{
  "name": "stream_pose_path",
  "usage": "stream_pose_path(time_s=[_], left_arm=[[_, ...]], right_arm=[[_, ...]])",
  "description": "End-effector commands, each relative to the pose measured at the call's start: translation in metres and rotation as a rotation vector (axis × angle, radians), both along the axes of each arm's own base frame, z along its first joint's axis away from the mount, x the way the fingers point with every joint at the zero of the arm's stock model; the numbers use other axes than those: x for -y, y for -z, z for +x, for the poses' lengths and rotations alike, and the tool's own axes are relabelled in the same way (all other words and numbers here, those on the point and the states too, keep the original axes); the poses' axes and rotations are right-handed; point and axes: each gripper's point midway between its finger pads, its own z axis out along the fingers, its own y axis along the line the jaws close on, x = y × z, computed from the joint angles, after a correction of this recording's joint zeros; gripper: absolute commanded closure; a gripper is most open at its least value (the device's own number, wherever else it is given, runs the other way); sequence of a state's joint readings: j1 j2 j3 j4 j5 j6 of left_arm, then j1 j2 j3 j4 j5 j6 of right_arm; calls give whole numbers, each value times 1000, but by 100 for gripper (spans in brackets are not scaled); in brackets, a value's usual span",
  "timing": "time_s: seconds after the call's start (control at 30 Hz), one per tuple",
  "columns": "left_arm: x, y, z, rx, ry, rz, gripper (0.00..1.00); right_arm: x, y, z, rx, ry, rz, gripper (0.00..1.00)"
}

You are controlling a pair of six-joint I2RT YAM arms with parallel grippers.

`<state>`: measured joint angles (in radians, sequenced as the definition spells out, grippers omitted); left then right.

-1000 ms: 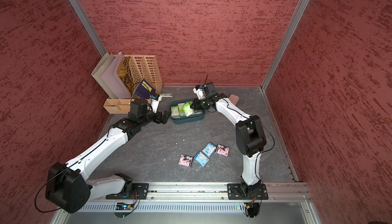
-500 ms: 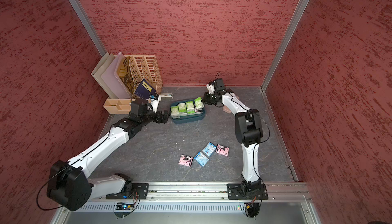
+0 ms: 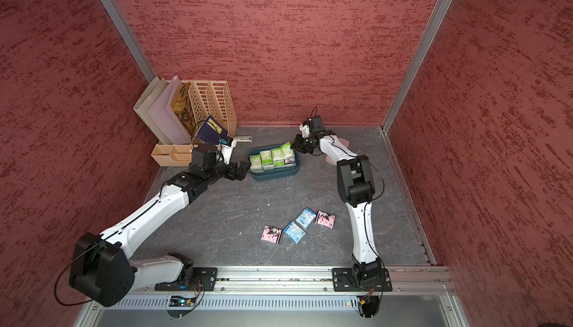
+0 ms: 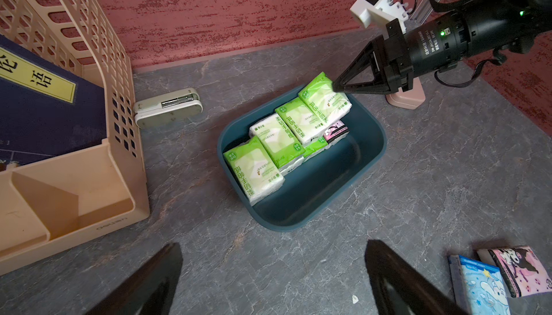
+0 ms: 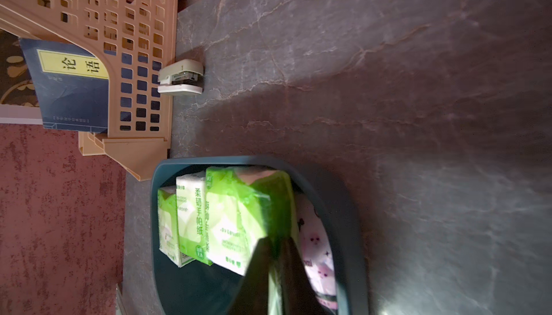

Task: Put the pocket tissues into the storage box
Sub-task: Place the pocket tissues in the storage box.

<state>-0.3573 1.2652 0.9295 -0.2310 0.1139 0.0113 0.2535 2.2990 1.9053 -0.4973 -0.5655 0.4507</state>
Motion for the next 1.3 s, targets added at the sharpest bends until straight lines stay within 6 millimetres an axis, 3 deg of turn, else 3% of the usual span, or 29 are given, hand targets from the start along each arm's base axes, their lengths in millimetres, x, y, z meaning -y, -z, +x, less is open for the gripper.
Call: stream_pose_path(time_s=[0.0,0.2,0.4,0.47,0.53,0.63,0.8,1.27], left_arm=[[3,-9,5,10,3,-23,0],[5,-10,6,10,10,-35,1],[6,-14,7,16,11,-38,0],[6,-14,7,15,8,-39,0],[5,-14,7,15,1,-41,0],[3,-12,8,12,-13,-42,0],[4,-12,9,5,-18,-64,0],[-2,-10,10,-10,-45,-85,0]], right_arm=[[-4,-17,6,42,-10,23,68],[13,-34,4,107,29,-71,56],[27,-61,-8,187,39,-177,56],[25,-64,-18,184,7,-206,68],[21,-64,-32,171,-34,-238,88],[14,-55,-54,137,-96,-270,100],[6,-28,-74,71,-132,-282,100],[-2,7,-56,-1,-150,-294,100]])
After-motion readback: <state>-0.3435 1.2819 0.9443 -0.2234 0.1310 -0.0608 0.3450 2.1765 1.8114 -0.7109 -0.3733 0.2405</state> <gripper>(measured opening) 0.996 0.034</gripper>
